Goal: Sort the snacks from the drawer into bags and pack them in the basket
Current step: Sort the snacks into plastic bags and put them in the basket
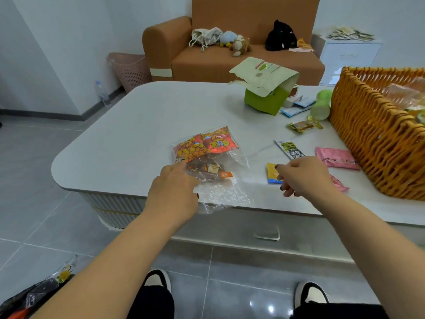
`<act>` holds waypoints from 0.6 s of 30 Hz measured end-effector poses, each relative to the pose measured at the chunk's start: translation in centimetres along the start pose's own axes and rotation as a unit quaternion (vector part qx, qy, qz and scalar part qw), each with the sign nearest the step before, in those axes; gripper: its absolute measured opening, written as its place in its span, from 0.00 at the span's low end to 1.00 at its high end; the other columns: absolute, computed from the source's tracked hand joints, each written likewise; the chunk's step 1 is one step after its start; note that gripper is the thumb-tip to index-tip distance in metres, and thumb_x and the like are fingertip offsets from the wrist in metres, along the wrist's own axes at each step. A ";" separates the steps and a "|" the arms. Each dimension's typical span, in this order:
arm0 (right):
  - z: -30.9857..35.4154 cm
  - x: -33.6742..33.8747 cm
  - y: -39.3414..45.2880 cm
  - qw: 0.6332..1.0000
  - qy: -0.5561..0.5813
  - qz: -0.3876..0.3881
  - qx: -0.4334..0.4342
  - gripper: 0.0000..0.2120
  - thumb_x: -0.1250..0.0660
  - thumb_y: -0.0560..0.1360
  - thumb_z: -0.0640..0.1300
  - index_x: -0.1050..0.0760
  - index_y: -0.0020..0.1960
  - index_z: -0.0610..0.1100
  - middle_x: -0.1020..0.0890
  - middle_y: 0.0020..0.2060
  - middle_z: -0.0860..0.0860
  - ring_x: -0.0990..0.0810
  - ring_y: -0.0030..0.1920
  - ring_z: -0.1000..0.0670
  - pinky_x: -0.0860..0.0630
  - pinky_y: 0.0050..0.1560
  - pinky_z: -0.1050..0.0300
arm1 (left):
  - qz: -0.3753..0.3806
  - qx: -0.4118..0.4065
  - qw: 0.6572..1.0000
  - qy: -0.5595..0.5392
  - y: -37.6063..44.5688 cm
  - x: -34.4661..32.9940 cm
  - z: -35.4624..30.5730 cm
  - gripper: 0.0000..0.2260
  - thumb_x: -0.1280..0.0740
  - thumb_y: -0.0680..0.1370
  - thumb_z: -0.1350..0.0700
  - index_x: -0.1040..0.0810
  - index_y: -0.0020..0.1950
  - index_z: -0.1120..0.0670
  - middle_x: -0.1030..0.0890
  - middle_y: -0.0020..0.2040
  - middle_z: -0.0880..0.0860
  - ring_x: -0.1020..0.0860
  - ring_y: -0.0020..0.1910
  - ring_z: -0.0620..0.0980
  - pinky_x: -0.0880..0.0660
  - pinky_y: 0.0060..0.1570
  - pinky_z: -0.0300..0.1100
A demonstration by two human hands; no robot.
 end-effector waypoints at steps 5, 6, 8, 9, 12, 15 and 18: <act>-5.2 3.6 3.0 0.979 -0.195 -0.066 -0.006 0.27 0.26 0.67 0.56 0.27 0.61 0.46 0.23 0.57 0.43 0.25 0.59 0.40 0.27 0.56 0.48 | 0.003 -0.071 0.996 -0.058 0.5 -0.2 -3.0 0.16 0.35 0.79 0.52 0.23 0.67 0.47 0.36 0.75 0.49 0.41 0.74 0.50 0.39 0.68 0.42; -6.2 3.4 3.4 0.972 -0.230 -0.038 -0.026 0.33 0.26 0.66 0.59 0.29 0.65 0.47 0.26 0.62 0.42 0.29 0.63 0.39 0.29 0.60 0.47 | -0.009 -0.087 0.993 -0.081 0.6 -0.2 -3.8 0.15 0.34 0.79 0.53 0.21 0.65 0.48 0.33 0.73 0.49 0.39 0.73 0.49 0.38 0.68 0.42; -7.3 3.1 3.6 0.964 -0.262 -0.006 -0.050 0.37 0.26 0.65 0.61 0.32 0.69 0.48 0.28 0.66 0.42 0.32 0.67 0.38 0.32 0.64 0.46 | -0.025 -0.108 0.987 -0.119 0.8 -0.3 -5.1 0.12 0.34 0.78 0.54 0.19 0.61 0.49 0.29 0.70 0.48 0.36 0.72 0.49 0.35 0.67 0.44; -7.5 3.2 3.7 0.965 -0.256 -0.007 -0.053 0.38 0.26 0.66 0.61 0.34 0.70 0.49 0.28 0.67 0.43 0.32 0.67 0.38 0.32 0.65 0.46 | -0.029 -0.115 0.984 -0.130 0.9 -0.5 -5.7 0.11 0.34 0.78 0.54 0.18 0.59 0.49 0.29 0.69 0.47 0.36 0.72 0.49 0.35 0.67 0.45; -6.7 4.1 3.5 0.978 -0.201 -0.029 -0.058 0.38 0.24 0.65 0.51 0.34 0.71 0.47 0.25 0.64 0.44 0.28 0.64 0.40 0.30 0.64 0.46 | -0.035 -0.137 0.977 -0.161 1.2 -0.8 -7.8 0.10 0.35 0.78 0.55 0.18 0.58 0.50 0.28 0.70 0.47 0.36 0.72 0.47 0.38 0.69 0.42; -5.7 3.9 3.5 0.984 -0.168 -0.025 -0.045 0.34 0.23 0.64 0.43 0.29 0.68 0.40 0.22 0.58 0.42 0.22 0.57 0.41 0.24 0.55 0.53 | -0.027 -0.146 0.968 -0.203 1.2 -1.2 -9.4 0.11 0.35 0.79 0.55 0.19 0.60 0.50 0.24 0.67 0.46 0.32 0.69 0.45 0.39 0.67 0.38; -4.6 3.6 3.2 0.999 0.023 -0.013 -0.035 0.25 0.21 0.64 0.38 0.23 0.59 0.41 0.19 0.50 0.44 0.18 0.49 0.42 0.21 0.50 0.49 | 0.017 -0.093 0.948 -0.304 1.8 -2.0 -10.4 0.16 0.34 0.79 0.52 0.25 0.67 0.50 0.24 0.65 0.46 0.26 0.63 0.44 0.30 0.64 0.41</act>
Point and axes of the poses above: each hand's wrist, its own y-axis towards the middle knuckle, its own x-axis out of the back of the hand, z = x × y, the point moved 7 cm from there along y, towards the middle knuckle
